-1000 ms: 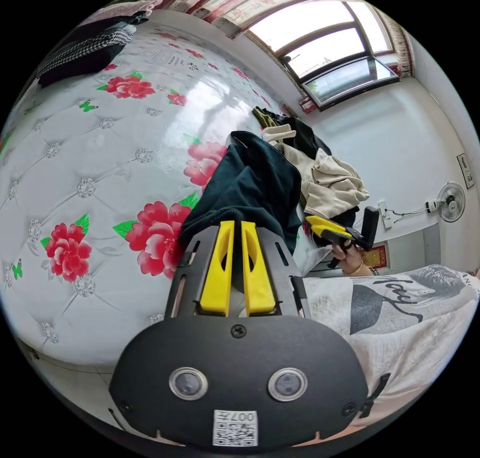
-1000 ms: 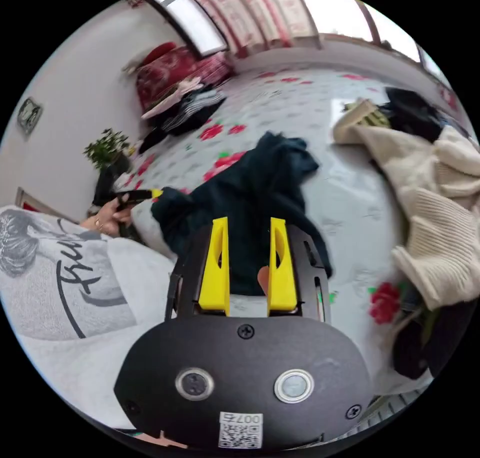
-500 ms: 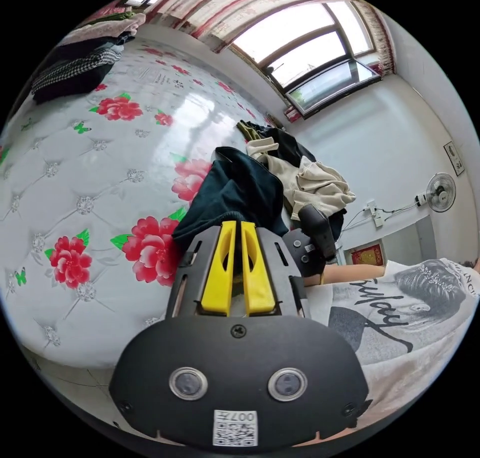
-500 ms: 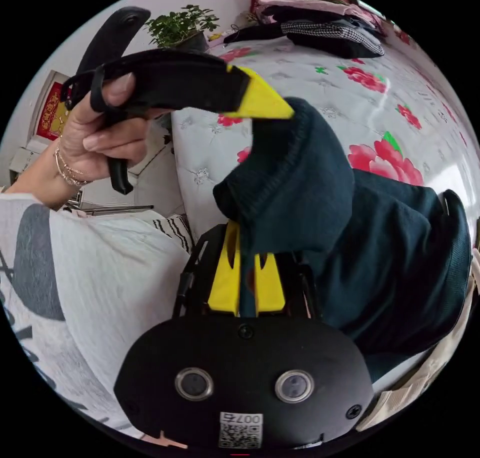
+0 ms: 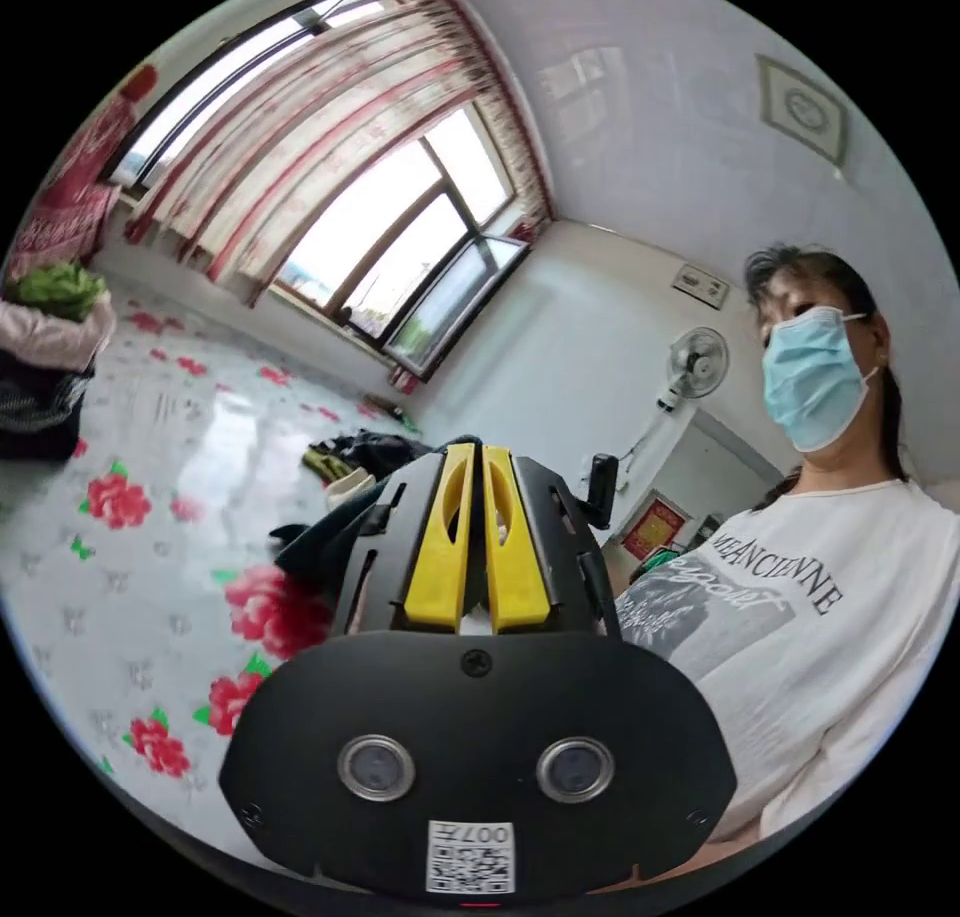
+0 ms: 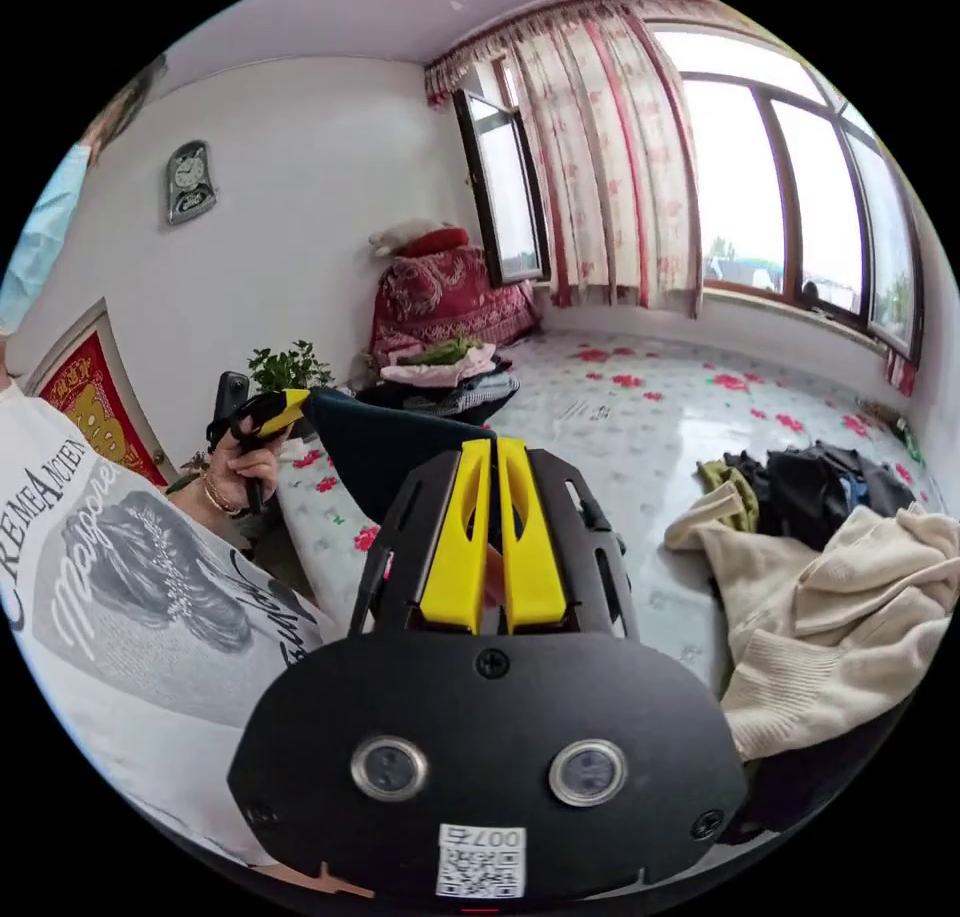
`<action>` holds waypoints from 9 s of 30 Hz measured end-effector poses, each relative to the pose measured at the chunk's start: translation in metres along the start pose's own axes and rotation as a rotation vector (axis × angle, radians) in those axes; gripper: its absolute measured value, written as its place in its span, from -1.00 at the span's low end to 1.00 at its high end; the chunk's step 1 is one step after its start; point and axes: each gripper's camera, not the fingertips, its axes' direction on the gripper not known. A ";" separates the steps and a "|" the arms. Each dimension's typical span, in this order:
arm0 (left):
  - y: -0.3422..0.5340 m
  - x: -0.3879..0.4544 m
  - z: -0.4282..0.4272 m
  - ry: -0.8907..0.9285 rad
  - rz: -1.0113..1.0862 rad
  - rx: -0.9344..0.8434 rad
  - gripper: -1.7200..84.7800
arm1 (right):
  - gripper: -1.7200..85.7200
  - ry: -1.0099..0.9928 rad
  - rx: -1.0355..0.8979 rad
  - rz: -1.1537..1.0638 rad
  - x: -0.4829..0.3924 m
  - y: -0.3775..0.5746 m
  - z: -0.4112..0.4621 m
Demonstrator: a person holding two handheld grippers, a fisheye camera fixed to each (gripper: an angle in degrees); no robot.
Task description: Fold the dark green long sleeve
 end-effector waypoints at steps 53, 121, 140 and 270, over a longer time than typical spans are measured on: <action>-0.028 0.152 -0.028 -0.532 0.182 0.097 -0.96 | -0.95 0.193 0.371 -0.019 -0.035 0.005 -0.122; 0.064 -0.225 0.013 -1.096 -0.548 -0.590 -0.80 | -0.82 -0.302 -0.744 -0.121 -0.062 0.065 0.306; -0.080 -0.223 -0.262 -1.320 -0.566 -0.150 -0.97 | -0.95 -0.040 -1.147 -0.299 -0.130 0.154 0.277; 0.147 -0.241 -0.029 -0.644 -0.783 -0.322 -0.93 | -0.91 -0.465 -0.672 -0.037 -0.215 0.068 0.309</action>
